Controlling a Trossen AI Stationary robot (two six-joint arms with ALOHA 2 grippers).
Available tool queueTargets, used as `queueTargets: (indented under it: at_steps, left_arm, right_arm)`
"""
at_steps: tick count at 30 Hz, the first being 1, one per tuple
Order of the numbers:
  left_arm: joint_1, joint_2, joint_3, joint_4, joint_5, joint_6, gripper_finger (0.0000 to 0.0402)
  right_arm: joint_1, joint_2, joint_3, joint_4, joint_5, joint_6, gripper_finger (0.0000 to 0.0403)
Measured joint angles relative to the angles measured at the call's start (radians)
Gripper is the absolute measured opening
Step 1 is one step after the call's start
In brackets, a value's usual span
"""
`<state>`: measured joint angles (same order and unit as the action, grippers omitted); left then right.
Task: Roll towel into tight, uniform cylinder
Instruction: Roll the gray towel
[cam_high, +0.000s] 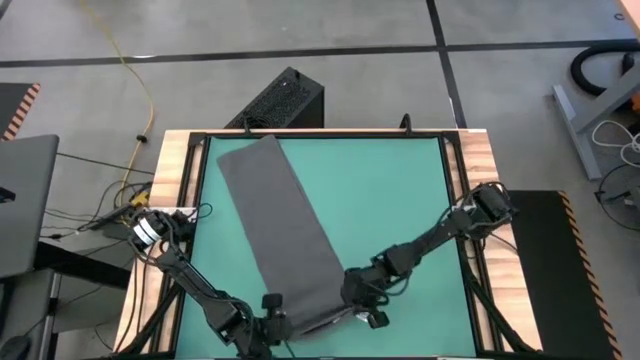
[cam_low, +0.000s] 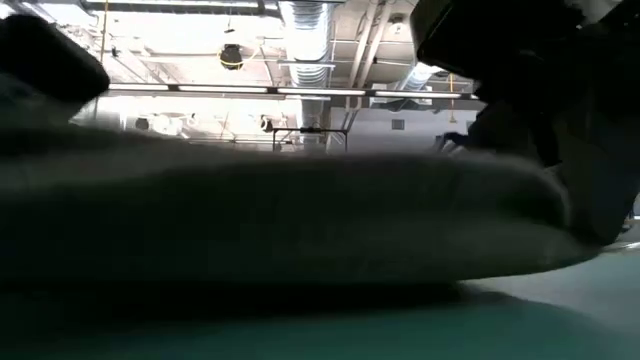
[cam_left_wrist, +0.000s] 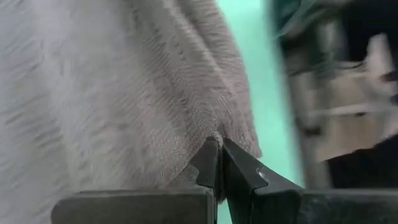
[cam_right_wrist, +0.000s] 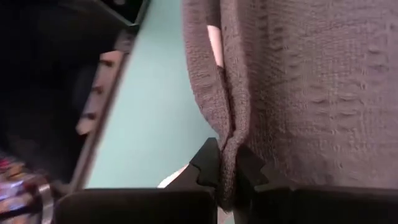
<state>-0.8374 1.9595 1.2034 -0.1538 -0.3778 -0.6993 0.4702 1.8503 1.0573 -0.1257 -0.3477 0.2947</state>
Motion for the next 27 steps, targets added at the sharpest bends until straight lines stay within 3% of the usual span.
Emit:
queueTargets:
  at_steps: [4,8,12,21,27]
  left_arm:
    - [-0.013,-0.003,0.001,0.046,-0.006,-0.053,0.0]
    - [-0.02,-0.003,0.001,0.035,-0.032,-0.091,0.0013]
    - [-0.022,-0.001,0.001,0.035,-0.021,-0.062,0.0049]
    - [-0.026,0.008,0.002,0.092,-0.053,0.106,0.0151]
    - [-0.047,0.072,0.04,0.15,-0.047,0.277,0.017]
  right_arm:
    - [-0.007,0.001,0.0,0.035,-0.097,-0.004,0.0032]
    - [-0.005,0.001,0.0,0.041,-0.098,-0.005,0.0032]
    - [-0.003,0.002,0.0,0.039,-0.079,-0.006,0.0033]
    - [-0.004,0.002,0.0,0.049,-0.047,-0.007,0.0033]
    - [-0.004,0.002,0.0,0.052,-0.046,-0.007,0.0033]
